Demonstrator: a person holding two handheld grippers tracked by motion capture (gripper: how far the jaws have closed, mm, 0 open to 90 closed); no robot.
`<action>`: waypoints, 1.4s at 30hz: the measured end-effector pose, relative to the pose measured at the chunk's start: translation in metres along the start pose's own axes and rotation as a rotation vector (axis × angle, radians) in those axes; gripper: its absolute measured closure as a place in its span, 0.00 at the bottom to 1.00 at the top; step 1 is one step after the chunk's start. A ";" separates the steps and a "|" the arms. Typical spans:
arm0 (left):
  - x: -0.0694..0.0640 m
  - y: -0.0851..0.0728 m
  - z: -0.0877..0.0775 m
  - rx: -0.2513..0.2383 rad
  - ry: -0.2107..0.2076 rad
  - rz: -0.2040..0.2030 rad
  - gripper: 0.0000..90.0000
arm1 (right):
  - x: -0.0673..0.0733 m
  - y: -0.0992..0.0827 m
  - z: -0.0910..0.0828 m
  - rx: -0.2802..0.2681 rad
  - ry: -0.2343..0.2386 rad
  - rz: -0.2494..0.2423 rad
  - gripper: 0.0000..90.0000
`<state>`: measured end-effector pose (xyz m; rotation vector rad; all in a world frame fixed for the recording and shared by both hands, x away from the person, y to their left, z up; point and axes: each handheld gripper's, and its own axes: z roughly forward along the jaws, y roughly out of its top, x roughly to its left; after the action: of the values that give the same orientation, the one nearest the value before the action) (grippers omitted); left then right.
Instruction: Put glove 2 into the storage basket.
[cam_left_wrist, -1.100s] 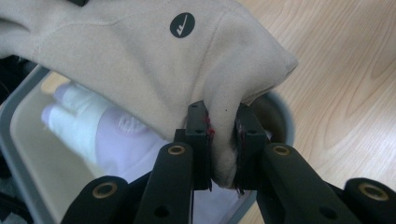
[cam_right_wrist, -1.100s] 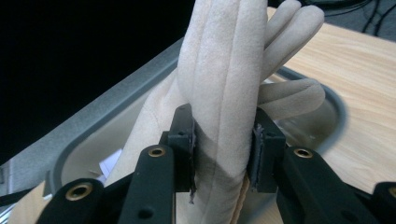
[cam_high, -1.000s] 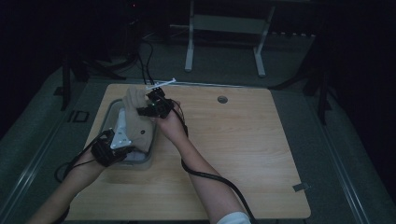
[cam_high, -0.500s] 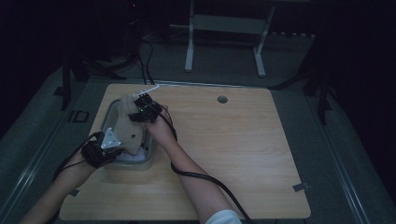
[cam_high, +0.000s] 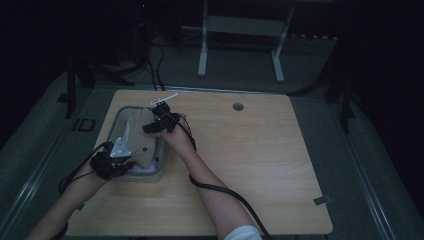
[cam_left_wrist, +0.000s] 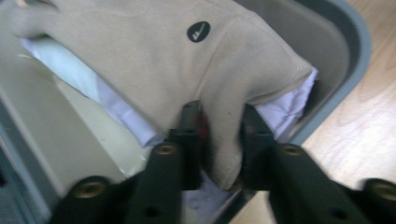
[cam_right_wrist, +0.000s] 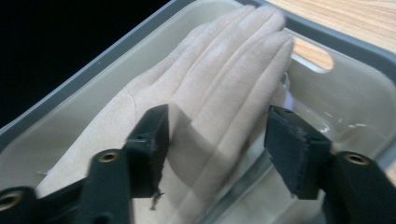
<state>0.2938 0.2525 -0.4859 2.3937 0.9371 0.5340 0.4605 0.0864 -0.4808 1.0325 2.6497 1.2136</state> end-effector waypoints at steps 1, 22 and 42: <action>0.001 0.001 -0.001 -0.003 -0.007 -0.011 0.70 | -0.001 0.000 -0.002 0.008 -0.004 -0.011 0.38; -0.026 0.021 -0.014 -0.158 -0.014 -0.092 0.18 | 0.004 -0.028 -0.050 -0.036 0.062 -0.169 0.22; -0.066 0.052 0.006 -0.244 -0.134 -0.056 0.17 | -0.023 -0.072 -0.089 -0.025 0.047 -0.181 0.20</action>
<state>0.2786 0.1712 -0.4715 2.1493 0.8271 0.4337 0.4118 -0.0193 -0.4740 0.7507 2.6855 1.2432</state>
